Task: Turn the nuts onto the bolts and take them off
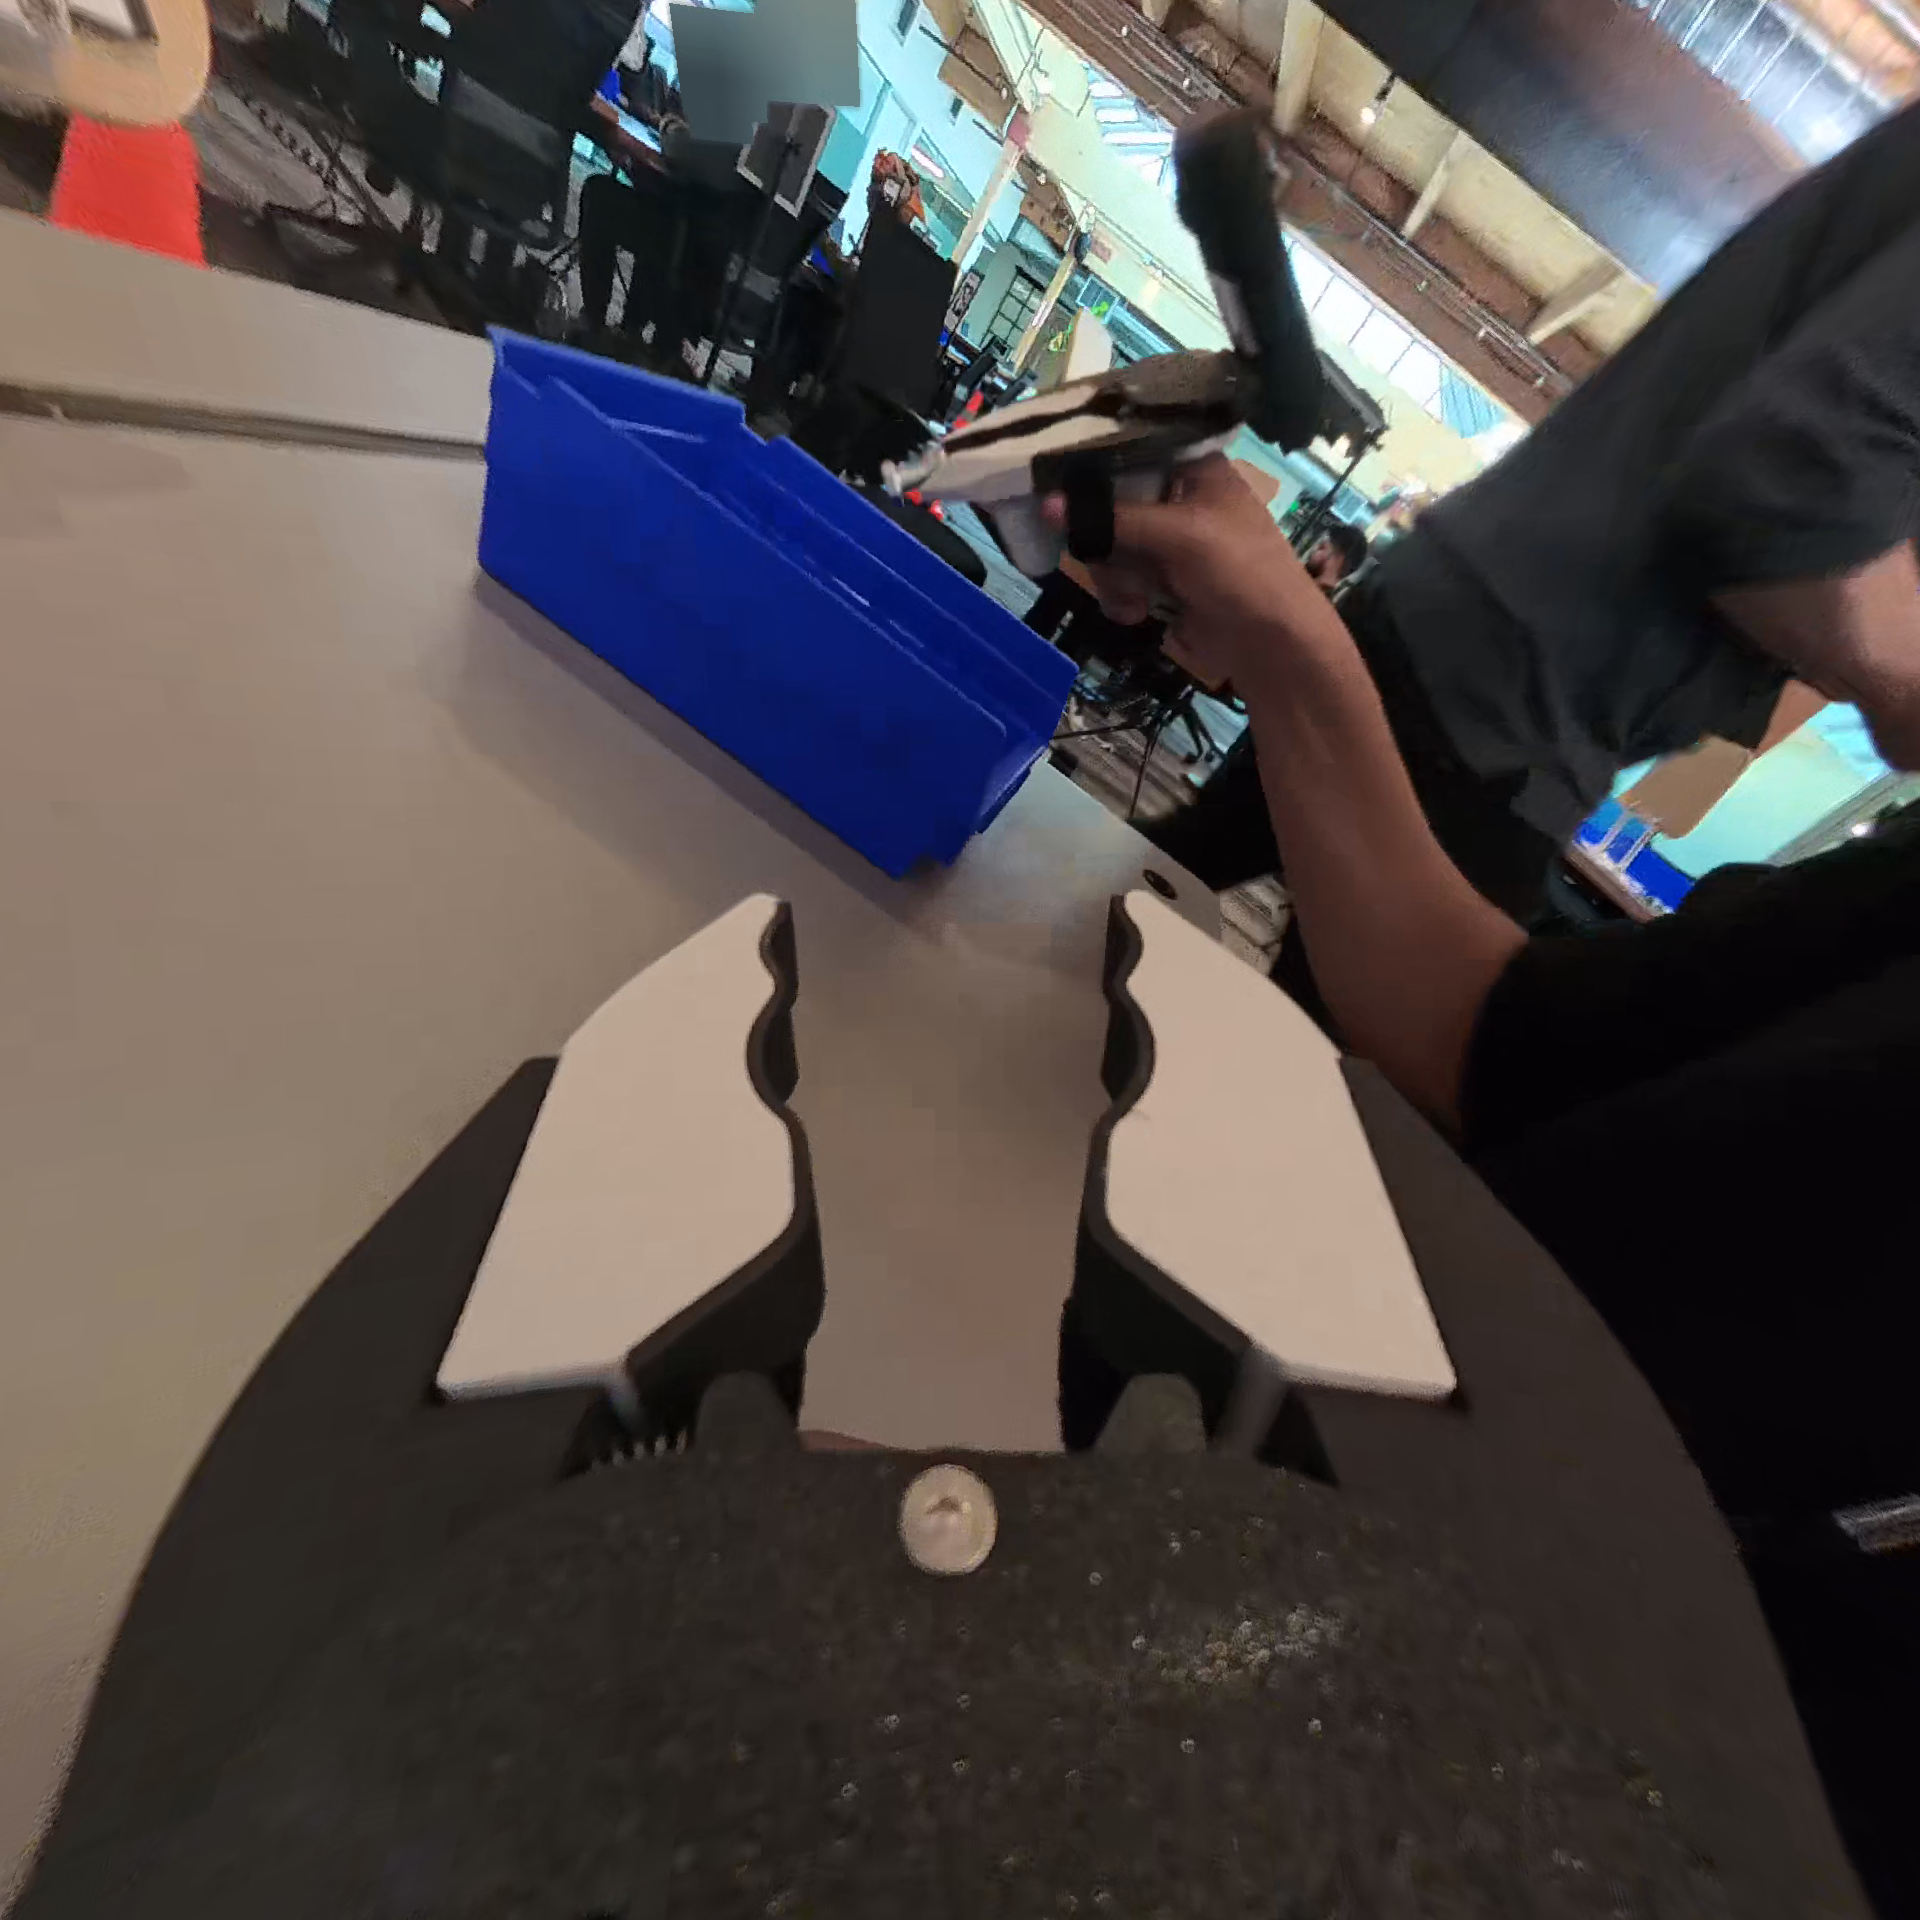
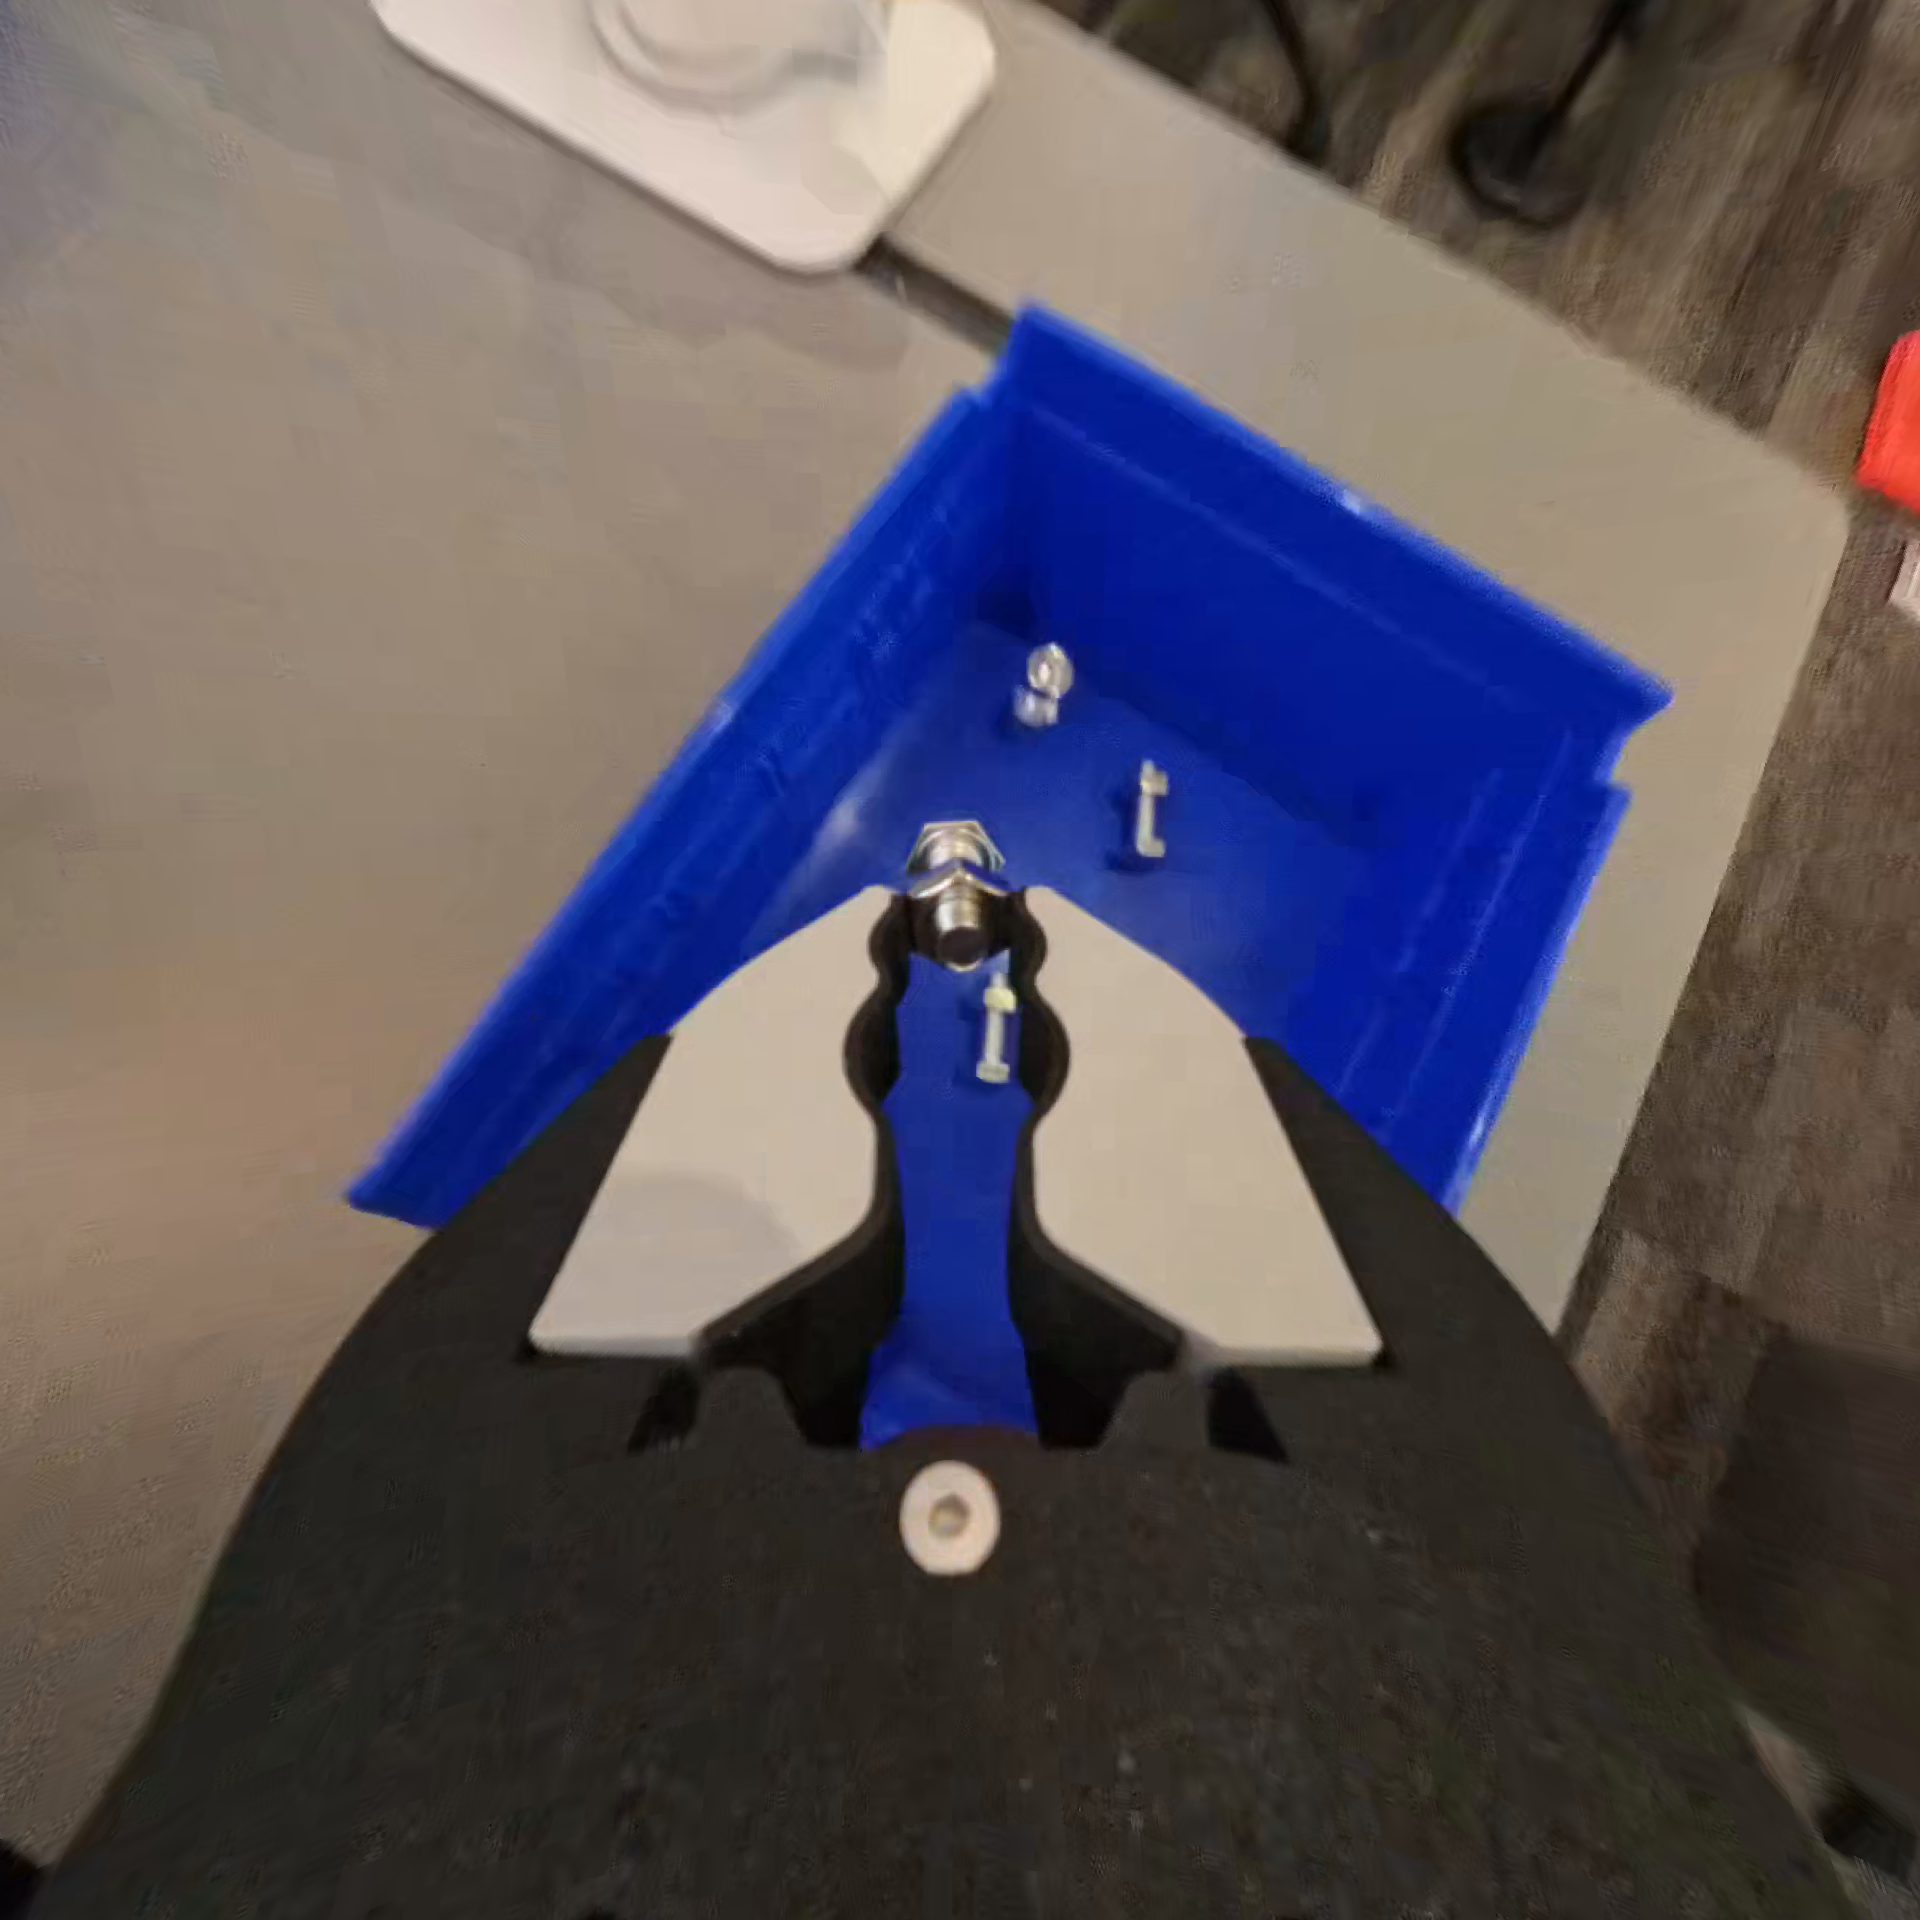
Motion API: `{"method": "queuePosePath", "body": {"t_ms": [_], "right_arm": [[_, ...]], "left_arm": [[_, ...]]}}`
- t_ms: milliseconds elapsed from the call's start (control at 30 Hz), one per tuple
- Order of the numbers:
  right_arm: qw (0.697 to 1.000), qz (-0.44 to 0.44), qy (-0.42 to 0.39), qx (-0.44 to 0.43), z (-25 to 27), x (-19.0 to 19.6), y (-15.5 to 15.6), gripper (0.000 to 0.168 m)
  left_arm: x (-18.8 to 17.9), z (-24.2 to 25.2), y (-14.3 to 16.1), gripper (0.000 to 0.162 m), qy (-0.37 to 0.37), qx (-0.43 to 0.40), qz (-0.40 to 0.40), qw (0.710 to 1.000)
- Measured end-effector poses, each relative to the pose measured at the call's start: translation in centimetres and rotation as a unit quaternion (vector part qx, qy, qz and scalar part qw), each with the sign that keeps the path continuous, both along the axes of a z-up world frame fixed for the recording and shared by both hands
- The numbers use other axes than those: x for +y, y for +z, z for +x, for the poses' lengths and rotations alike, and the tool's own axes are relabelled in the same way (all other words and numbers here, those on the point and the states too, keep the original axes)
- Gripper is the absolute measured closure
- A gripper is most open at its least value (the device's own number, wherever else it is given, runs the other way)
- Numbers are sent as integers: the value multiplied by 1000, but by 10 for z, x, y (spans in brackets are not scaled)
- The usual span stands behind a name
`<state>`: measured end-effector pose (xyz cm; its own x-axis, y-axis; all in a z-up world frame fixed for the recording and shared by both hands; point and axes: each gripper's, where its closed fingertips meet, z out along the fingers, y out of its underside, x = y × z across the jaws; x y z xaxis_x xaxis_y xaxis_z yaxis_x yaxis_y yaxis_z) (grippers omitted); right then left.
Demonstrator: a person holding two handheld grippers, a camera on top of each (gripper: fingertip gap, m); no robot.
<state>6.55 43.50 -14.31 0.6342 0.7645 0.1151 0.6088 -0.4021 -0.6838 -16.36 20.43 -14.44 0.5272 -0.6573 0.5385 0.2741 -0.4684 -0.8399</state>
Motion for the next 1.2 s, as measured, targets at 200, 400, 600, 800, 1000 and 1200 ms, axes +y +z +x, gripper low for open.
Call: {"method": "queuePosePath", "body": {"t_ms": [200, 400, 600, 800, 1000, 1200], "right_arm": [[988, -142, 23, -50, -11, 32, -82, 150], [977, -190, 37, -86, -27, 42, -117, 150], [973, -196, 44, -112, -28, 39, -128, 141], [990, -139, 28, -19, -30, 38, -79, 129], [949, 88, 22, 303, -28, -18, 61, 124], [932, 211, -88, 282, 21, -85, 29, 121]], "left_arm": [[2, 1, -10, 109, -4, 20, -7, 1000], [2, -7, -8, 109, 15, 24, 1, 1000], [1, -12, -12, 109, 19, 26, -3, 999], [0, -11, -11, 109, 29, 60, 12, 998], [-2, -30, -4, 109, 96, 103, 46, 989], [-23, -72, 4, 110, 226, 148, 61, 961]]}}
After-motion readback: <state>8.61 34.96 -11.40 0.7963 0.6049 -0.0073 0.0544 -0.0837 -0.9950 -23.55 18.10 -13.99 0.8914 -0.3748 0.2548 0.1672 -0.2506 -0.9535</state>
